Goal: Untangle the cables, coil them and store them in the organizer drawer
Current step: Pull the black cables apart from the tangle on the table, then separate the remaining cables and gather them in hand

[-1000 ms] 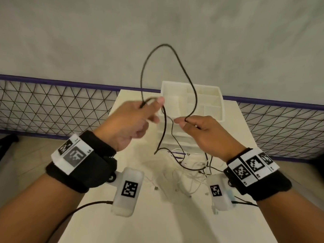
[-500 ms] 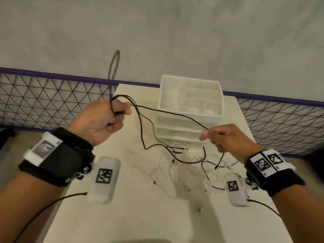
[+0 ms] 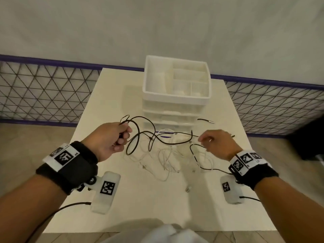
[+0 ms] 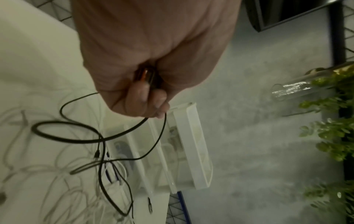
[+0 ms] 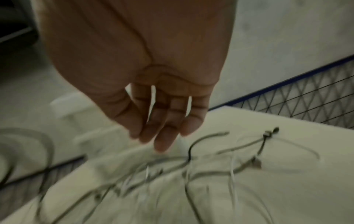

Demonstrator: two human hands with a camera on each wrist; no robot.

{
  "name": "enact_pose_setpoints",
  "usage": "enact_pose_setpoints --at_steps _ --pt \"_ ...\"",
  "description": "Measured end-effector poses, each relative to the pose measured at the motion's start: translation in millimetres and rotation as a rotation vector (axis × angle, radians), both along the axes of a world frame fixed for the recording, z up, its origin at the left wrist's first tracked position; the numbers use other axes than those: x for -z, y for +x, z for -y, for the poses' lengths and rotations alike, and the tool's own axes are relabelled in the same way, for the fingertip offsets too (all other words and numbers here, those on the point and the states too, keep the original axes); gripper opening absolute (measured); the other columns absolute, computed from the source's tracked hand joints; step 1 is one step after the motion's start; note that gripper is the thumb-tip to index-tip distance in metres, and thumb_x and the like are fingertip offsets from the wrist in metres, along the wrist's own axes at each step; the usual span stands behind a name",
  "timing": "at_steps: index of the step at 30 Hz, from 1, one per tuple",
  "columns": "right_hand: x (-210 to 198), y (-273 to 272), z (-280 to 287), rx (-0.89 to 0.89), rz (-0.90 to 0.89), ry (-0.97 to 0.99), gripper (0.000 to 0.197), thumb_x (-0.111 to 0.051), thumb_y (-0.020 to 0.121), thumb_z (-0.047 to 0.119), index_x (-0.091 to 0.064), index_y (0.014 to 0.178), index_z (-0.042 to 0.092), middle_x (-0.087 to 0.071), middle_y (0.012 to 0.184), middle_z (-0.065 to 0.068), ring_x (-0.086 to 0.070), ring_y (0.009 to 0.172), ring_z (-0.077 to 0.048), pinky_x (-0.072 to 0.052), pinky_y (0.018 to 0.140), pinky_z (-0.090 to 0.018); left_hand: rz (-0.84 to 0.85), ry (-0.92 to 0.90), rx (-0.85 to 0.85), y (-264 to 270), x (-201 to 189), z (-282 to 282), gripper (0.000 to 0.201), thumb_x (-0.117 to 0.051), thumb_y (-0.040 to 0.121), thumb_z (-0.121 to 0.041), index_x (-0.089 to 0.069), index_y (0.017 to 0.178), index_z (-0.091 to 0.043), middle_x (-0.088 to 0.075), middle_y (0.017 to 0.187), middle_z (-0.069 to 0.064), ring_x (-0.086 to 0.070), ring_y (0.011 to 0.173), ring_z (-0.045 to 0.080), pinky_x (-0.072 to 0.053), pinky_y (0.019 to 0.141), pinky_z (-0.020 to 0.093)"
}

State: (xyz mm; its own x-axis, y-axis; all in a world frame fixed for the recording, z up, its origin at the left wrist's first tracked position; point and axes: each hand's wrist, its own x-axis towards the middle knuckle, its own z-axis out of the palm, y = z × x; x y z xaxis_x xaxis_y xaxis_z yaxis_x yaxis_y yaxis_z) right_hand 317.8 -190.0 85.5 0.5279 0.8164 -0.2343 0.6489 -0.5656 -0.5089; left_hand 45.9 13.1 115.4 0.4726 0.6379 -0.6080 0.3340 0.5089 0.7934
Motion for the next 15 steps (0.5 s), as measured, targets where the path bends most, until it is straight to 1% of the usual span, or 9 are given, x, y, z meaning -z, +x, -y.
enact_pose_setpoints --at_steps 1,2,3,5,7,10,12,14,15 --pt "13 -13 6 -0.119 -0.036 -0.104 0.025 -0.062 0.087 0.007 -0.071 0.085 0.03 -0.073 0.098 0.003 -0.063 0.073 0.008 -0.04 0.068 -0.004 0.02 -0.016 0.008 3 1 4 0.023 -0.044 0.104 -0.015 -0.059 0.089 -0.007 -0.045 0.061 0.001 -0.034 0.044 0.009 -0.026 0.035 0.019" --pt "26 -26 12 -0.216 -0.056 -0.235 0.027 -0.06 0.086 0.006 -0.073 0.086 0.03 -0.072 0.099 0.004 -0.062 0.076 0.008 -0.042 0.071 -0.005 0.039 -0.035 0.011 6 2 8 0.022 -0.044 0.104 -0.012 -0.06 0.091 -0.006 -0.046 0.061 0.001 -0.036 0.044 0.01 -0.028 0.036 0.019" --pt "40 -37 18 -0.291 -0.047 -0.354 0.03 -0.058 0.084 0.006 -0.074 0.093 0.029 -0.068 0.105 0.003 -0.062 0.086 0.004 -0.046 0.079 -0.011 0.057 -0.057 0.014 9 1 11 0.022 -0.044 0.104 -0.011 -0.06 0.09 -0.005 -0.046 0.061 0.001 -0.037 0.045 0.01 -0.029 0.036 0.019" --pt "66 -53 29 -0.308 -0.006 -0.525 0.038 -0.056 0.082 0.005 -0.069 0.11 0.027 -0.056 0.12 0.001 -0.059 0.109 -0.017 -0.05 0.092 -0.028 0.084 -0.1 0.028 16 0 17 0.022 -0.045 0.103 -0.011 -0.058 0.085 -0.007 -0.044 0.061 0.0 -0.037 0.047 0.009 -0.029 0.036 0.018" --pt "82 -62 37 -0.308 0.076 -0.572 0.036 -0.057 0.081 0.006 -0.066 0.109 0.026 -0.05 0.123 -0.001 -0.056 0.112 -0.025 -0.049 0.091 -0.034 0.111 -0.148 0.04 22 -3 23 0.025 -0.048 0.103 -0.016 -0.054 0.079 -0.01 -0.043 0.064 0.001 -0.038 0.048 0.01 -0.026 0.035 0.017" --pt "93 -71 37 -0.399 0.238 -0.532 0.024 -0.057 0.082 0.013 -0.068 0.098 0.027 -0.052 0.119 0.001 -0.051 0.112 -0.025 -0.038 0.088 -0.034 0.105 -0.149 0.057 30 -5 33 0.029 -0.053 0.102 -0.024 -0.048 0.076 -0.011 -0.051 0.066 0.006 -0.045 0.047 0.013 -0.027 0.034 0.018" --pt "90 -75 32 -0.432 0.305 -0.438 0.022 -0.056 0.086 0.017 -0.069 0.099 0.029 -0.06 0.114 0.004 -0.049 0.112 -0.023 -0.034 0.09 -0.037 0.06 -0.065 0.118 34 -5 40 0.032 -0.052 0.102 -0.028 -0.048 0.075 -0.012 -0.061 0.07 0.01 -0.053 0.051 0.017 -0.036 0.039 0.021" --pt "76 -76 19 -0.412 0.299 -0.227 0.02 -0.056 0.09 0.024 -0.072 0.101 0.031 -0.071 0.099 0.005 -0.057 0.104 -0.024 -0.038 0.089 -0.04 0.003 0.053 0.201 38 -4 46 0.031 -0.048 0.104 -0.031 -0.053 0.081 -0.011 -0.07 0.08 0.013 -0.062 0.062 0.021 -0.05 0.053 0.028" --pt "64 -77 11 -0.396 0.251 -0.08 0.02 -0.059 0.09 0.028 -0.074 0.101 0.033 -0.073 0.091 0.004 -0.062 0.095 -0.023 -0.043 0.086 -0.04 -0.022 0.109 0.243 39 -4 49 0.029 -0.046 0.104 -0.032 -0.057 0.088 -0.01 -0.072 0.086 0.014 -0.065 0.069 0.022 -0.054 0.063 0.033"
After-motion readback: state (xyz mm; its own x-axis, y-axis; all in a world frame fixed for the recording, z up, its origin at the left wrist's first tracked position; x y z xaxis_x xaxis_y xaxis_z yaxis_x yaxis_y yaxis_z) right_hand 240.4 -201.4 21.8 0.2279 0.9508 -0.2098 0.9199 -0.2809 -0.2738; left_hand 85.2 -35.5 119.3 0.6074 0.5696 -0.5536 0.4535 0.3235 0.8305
